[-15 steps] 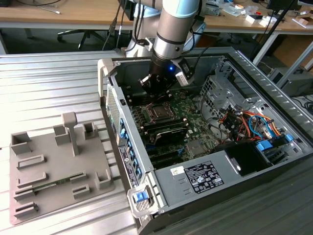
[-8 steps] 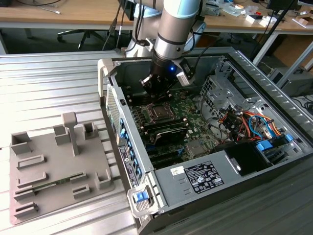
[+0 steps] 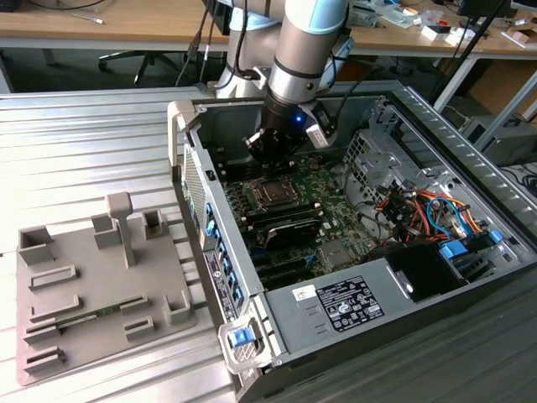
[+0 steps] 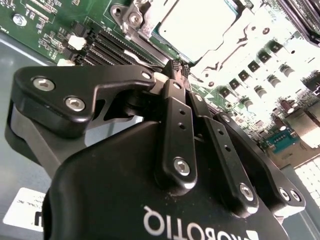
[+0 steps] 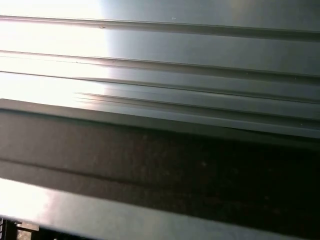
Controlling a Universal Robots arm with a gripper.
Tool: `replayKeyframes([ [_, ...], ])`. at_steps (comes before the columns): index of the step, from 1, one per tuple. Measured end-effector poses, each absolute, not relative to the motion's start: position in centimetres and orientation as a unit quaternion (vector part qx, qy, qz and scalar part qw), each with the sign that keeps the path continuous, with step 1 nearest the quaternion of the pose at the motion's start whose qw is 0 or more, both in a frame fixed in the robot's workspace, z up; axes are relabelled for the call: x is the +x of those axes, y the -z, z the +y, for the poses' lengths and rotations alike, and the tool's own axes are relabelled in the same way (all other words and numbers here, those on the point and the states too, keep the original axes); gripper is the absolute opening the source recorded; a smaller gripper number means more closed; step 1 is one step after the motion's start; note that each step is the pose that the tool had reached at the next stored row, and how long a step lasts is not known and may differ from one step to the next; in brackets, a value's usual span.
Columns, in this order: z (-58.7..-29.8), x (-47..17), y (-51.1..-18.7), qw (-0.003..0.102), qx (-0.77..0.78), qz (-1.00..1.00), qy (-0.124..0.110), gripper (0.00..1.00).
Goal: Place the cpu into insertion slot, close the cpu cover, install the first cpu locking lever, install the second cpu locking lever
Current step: 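Install the first cpu locking lever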
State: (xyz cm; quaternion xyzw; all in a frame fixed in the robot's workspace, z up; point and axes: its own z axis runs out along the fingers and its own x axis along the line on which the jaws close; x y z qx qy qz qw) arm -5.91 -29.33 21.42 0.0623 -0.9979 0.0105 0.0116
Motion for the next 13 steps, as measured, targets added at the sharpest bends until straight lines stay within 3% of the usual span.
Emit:
replayKeyframes([
  [13, -29.4, -4.5, -20.7, 0.015, 0.062, -0.998, -0.010, 0.11],
])
